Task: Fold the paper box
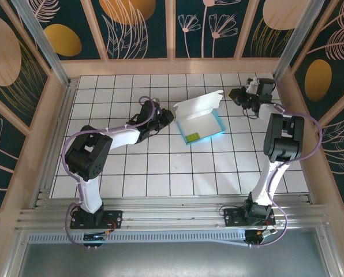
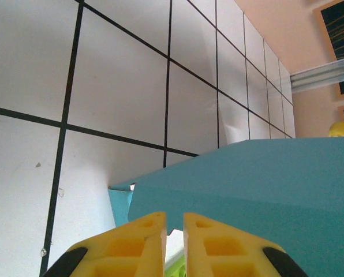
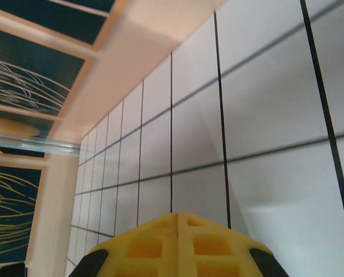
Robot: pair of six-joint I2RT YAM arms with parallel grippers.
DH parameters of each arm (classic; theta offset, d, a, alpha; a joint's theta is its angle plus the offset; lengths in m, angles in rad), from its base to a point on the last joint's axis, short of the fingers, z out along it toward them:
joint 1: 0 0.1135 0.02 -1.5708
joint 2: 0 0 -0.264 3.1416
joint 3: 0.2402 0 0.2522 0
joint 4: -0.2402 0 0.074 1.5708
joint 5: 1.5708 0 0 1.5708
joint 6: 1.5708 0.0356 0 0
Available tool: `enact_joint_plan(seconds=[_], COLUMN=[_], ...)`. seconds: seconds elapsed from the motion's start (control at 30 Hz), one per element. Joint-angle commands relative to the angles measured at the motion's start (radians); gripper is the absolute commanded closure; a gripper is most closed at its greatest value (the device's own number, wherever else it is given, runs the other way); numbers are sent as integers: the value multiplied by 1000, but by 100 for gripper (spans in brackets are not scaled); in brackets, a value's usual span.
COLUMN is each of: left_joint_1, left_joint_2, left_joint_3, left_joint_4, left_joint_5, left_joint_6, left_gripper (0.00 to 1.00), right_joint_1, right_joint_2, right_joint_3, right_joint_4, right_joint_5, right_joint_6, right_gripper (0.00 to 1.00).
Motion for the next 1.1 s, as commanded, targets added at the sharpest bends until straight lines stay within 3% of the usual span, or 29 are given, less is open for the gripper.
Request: enact_joint_plan(seconds=[0.0, 0.3, 0.7, 1.07], left_joint_1=[-4, -2, -2, -4], left_joint_2=[10, 21, 52, 59], left_joint_3=[42, 55, 57, 38], left_joint_4=[-19, -12, 86, 119], left_joint_5=[-11, -9, 85, 105], left_joint_6=[-16, -33, -61, -75], left_gripper=[84, 84, 84, 84], right_joint_1=[28, 67, 76, 109], right_joint_2=[55, 97, -13, -49], right_joint_3=[82, 107, -27, -81], right_joint_4=[-26, -35, -13, -41], right_joint_5=[-36, -89, 13, 67], right_joint_6=[10, 2, 51, 23], right_gripper=[99, 99, 100, 100])
